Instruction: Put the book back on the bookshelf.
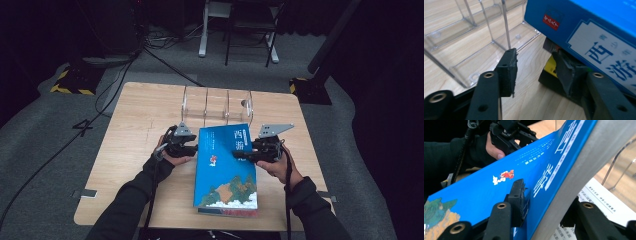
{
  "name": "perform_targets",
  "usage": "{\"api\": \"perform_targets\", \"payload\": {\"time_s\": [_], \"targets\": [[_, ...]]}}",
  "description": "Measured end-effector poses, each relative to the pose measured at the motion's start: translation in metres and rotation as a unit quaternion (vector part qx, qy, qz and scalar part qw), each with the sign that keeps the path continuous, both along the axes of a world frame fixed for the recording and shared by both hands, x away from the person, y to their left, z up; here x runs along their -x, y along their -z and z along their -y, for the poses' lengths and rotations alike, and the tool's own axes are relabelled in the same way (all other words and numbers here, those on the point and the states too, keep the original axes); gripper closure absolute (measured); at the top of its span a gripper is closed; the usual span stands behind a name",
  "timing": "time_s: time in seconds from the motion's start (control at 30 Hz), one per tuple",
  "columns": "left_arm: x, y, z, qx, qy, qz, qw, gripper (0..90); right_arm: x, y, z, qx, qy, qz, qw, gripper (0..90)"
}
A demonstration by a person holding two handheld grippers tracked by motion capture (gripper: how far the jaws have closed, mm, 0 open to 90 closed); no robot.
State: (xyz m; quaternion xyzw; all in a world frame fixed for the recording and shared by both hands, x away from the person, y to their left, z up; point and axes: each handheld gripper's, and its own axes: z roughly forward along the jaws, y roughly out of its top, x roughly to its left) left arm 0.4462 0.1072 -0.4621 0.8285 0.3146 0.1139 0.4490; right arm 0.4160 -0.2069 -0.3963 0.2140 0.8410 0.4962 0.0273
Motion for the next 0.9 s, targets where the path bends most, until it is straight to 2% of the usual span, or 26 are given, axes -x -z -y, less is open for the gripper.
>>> {"api": "perform_targets", "payload": {"time_s": [0.2,0.37,0.4,0.43,0.53,0.67,0.77,0.8,0.9], "targets": [[-0.004,-0.015,-0.002,0.013,0.014,0.007,0.9998,55.9,0.004,-0.009,0.001,-0.013,0.006,0.034,0.9993,64.1],[-0.013,-0.035,-0.003,0.026,0.015,0.007,0.9995,59.6,0.008,-0.021,0.002,-0.017,0.007,0.066,0.9976,64.6],[-0.014,-0.042,-0.003,0.025,0.014,0.011,0.9995,62.5,0.01,-0.025,0.002,-0.012,0.006,0.08,0.9967,64.6],[-0.014,-0.042,-0.003,0.025,0.014,0.011,0.9995,64.5,0.01,-0.025,0.002,-0.012,0.006,0.08,0.9967,64.6],[-0.016,-0.054,-0.002,0.024,0.015,0.017,0.9995,66.9,0.011,-0.031,0.003,-0.014,0.01,0.093,0.9955,65.7],[-0.017,-0.067,0.002,0.031,0.025,0.021,0.999,76.1,0.01,-0.036,0.006,-0.026,0.017,0.107,0.9938,66.9],[-0.02,-0.077,0.002,0.051,0.022,0.027,0.9981,83.9,0.012,-0.04,0.008,-0.024,0.016,0.118,0.9926,67.1],[-0.021,-0.08,0.001,0.051,0.025,0.029,0.998,85.5,0.013,-0.042,0.008,-0.023,0.011,0.121,0.9923,67.1],[-0.022,-0.089,0.002,0.07,0.039,0.028,0.9964,89.3,0.016,-0.046,0.006,-0.02,0.006,0.134,0.9907,67.5]]}}
